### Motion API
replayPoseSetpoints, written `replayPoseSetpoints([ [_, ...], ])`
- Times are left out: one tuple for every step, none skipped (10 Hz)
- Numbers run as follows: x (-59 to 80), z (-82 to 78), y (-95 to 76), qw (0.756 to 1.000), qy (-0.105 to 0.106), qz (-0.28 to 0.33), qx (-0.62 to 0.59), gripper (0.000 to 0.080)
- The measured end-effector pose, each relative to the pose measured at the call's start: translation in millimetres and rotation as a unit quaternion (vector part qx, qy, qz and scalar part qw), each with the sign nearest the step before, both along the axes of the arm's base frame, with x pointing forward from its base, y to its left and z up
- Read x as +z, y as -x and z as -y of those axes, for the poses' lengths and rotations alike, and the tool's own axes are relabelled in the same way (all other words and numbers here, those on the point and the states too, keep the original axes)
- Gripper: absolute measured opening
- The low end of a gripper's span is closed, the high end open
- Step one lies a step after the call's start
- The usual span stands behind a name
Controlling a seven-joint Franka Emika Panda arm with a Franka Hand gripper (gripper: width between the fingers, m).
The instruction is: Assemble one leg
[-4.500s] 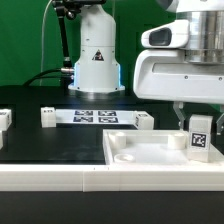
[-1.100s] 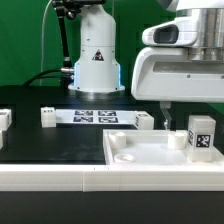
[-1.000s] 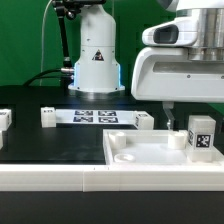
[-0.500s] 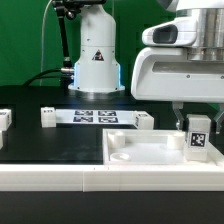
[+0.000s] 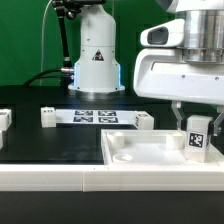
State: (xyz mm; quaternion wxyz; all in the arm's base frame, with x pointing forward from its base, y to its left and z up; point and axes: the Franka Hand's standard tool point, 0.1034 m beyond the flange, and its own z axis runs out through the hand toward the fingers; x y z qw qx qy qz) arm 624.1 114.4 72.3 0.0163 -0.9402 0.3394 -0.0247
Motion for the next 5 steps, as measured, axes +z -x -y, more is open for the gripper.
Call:
replayPoseSetpoints([
  [-0.1, -0.3, 0.3, 0.998, -0.005, -0.001, -0.056, 0.029],
  [-0.1, -0.9, 0.6, 0.995, -0.007, -0.002, -0.096, 0.029],
  [-0.3, -1.0, 0.9, 0.989, -0.01, -0.004, -0.148, 0.029],
  [-0.4, -1.4, 1.1, 0.981, -0.012, -0.004, -0.194, 0.029],
  [-0.4, -1.0, 1.4, 0.967, -0.015, -0.007, -0.253, 0.0291],
])
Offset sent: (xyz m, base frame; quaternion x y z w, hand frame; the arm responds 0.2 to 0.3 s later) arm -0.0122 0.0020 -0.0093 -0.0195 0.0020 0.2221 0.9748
